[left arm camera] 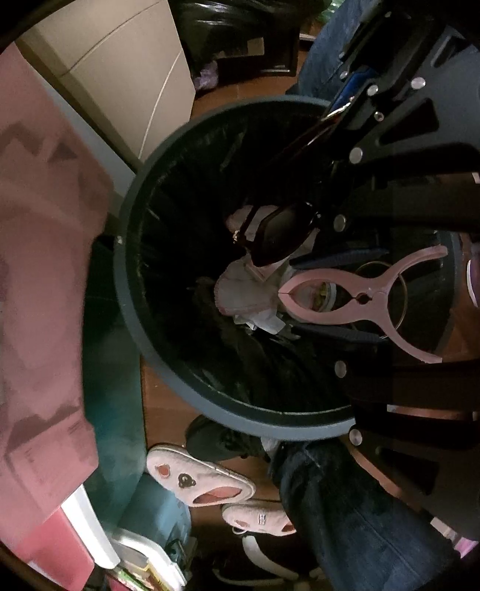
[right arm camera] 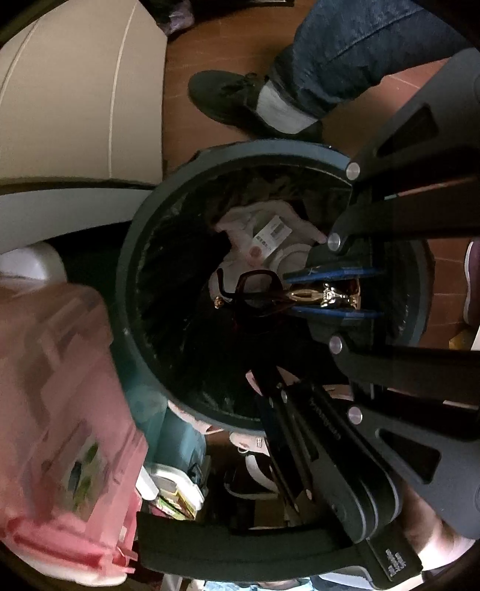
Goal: Collect trash
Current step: 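Lower both tools into the bin and open them to drop the items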
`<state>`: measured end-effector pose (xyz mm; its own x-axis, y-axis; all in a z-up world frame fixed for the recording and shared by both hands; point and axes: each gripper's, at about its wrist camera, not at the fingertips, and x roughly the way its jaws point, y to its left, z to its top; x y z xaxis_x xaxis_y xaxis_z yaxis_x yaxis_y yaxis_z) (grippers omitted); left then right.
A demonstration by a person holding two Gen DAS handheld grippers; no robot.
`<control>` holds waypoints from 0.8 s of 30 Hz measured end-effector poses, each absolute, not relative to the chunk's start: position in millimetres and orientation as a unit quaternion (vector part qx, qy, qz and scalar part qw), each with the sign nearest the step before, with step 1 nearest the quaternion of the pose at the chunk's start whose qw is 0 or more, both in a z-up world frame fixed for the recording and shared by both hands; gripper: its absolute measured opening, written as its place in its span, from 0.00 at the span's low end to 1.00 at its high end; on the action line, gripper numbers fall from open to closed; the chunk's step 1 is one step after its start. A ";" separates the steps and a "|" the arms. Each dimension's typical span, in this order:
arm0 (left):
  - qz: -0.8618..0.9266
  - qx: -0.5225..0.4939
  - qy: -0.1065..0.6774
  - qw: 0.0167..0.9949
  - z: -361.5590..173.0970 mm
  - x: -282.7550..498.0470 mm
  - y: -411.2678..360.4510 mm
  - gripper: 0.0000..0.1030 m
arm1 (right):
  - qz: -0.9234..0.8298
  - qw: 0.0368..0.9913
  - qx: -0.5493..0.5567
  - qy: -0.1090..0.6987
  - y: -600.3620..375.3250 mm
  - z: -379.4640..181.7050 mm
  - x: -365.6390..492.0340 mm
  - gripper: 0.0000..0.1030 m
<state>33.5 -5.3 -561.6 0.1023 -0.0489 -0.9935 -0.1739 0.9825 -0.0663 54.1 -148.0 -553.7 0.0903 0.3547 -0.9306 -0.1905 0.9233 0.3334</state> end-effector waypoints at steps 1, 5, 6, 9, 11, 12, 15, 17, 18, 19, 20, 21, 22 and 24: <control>0.043 -0.082 0.670 0.737 -563.8 33.9 -5.5 0.28 | 0.184 0.734 0.063 0.651 -148.0 -556.3 55.2 0.13; 0.045 -0.080 0.677 0.730 -574.7 34.6 -7.1 0.28 | 0.177 0.727 0.065 0.660 -149.7 -568.5 57.9 0.13; 0.045 -0.079 0.679 0.728 -577.5 35.1 -7.0 0.28 | 0.175 0.725 0.067 0.663 -150.1 -572.3 58.5 0.13; 0.047 -0.076 0.682 0.726 -583.8 36.2 -7.2 0.28 | 0.172 0.721 0.067 0.668 -150.9 -579.8 58.6 0.14; 0.049 -0.076 0.684 0.724 -586.8 36.7 -6.5 0.28 | 0.170 0.719 0.067 0.671 -151.0 -583.4 59.0 0.15; 0.051 -0.075 0.684 0.723 -587.6 37.1 -6.7 0.28 | 0.168 0.719 0.067 0.672 -151.2 -584.5 59.6 0.16; 0.053 -0.075 0.687 0.721 -590.8 38.0 -6.8 0.28 | 0.164 0.718 0.068 0.673 -152.4 -588.5 59.3 0.20; 0.054 -0.074 0.686 0.722 -591.7 38.3 -6.7 0.28 | 0.161 0.719 0.068 0.673 -154.8 -590.4 59.8 0.23; 0.053 -0.074 0.687 0.721 -592.0 38.2 -7.4 0.28 | 0.160 0.719 0.067 0.673 -155.0 -590.9 60.3 0.25; 0.052 -0.073 0.687 0.721 -591.9 38.1 -8.0 0.28 | 0.159 0.720 0.065 0.673 -155.6 -591.2 60.0 0.28; 0.052 -0.071 0.686 0.722 -591.5 37.8 -7.7 0.28 | 0.159 0.720 0.066 0.673 -156.4 -591.8 59.6 0.29; 0.053 -0.069 0.685 0.723 -590.8 37.2 -8.2 0.29 | 0.159 0.719 0.068 0.673 -157.4 -591.8 59.2 0.32; 0.054 -0.068 0.685 0.724 -590.4 36.8 -8.2 0.30 | 0.159 0.719 0.068 0.673 -157.6 -591.7 58.7 0.33; 0.055 -0.068 0.683 0.725 -589.4 36.1 -8.5 0.37 | 0.158 0.724 0.066 0.668 -158.6 -588.3 58.1 0.43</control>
